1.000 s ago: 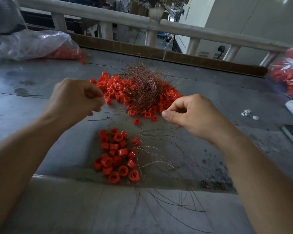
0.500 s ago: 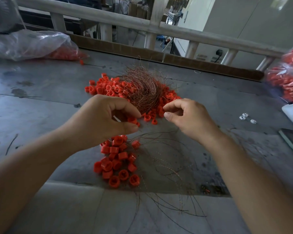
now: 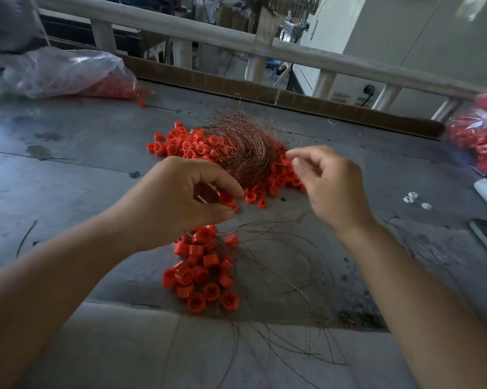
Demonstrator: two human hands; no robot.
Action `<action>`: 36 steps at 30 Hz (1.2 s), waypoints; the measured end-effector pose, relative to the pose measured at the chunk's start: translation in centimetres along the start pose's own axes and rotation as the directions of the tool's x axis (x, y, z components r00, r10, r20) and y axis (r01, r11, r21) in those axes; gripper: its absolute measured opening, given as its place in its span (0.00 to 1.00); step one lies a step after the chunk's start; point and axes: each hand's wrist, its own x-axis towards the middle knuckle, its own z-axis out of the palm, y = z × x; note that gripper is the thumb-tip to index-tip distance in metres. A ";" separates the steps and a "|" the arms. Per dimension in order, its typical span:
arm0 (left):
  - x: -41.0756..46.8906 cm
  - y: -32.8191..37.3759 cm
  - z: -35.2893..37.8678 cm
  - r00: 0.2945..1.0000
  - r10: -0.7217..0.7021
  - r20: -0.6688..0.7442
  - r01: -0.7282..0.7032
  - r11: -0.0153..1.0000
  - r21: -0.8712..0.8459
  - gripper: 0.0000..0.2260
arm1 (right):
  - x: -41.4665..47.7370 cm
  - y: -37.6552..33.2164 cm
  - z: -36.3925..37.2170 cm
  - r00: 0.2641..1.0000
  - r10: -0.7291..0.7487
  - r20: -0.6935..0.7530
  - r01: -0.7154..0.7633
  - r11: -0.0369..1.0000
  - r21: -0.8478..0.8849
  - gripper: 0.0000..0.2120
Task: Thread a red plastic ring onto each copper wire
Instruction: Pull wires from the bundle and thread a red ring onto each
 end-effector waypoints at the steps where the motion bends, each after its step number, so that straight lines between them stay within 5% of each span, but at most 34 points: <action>1: 0.0 -0.2 0.0 1.000 -0.009 -0.012 0.009 1.000 0.000 0.13 | 0.0 0.0 -0.3 0.997 0.004 -0.073 0.000 0.998 0.056 0.07; 9: 0.1 -0.3 0.1 0.992 -0.086 -0.090 0.073 0.988 -0.136 0.19 | 0.5 -0.7 -2.8 0.926 -0.016 -0.377 0.119 0.960 0.253 0.16; 14: 0.2 -0.1 0.3 0.984 -0.139 -0.108 0.102 0.952 -0.289 0.11 | 0.3 -1.5 -4.3 0.895 -0.093 -0.436 0.224 0.940 0.258 0.12; 25: 0.1 0.8 0.3 0.985 -0.130 -0.110 0.079 0.921 -0.381 0.12 | -2.3 -5.4 -1.8 0.945 -0.312 -0.095 0.324 0.931 0.166 0.06; 36: 0.0 1.6 0.2 0.983 -0.102 -0.155 0.033 0.918 -0.396 0.12 | -3.1 -5.8 -0.5 0.970 -0.233 0.068 0.217 0.958 0.190 0.02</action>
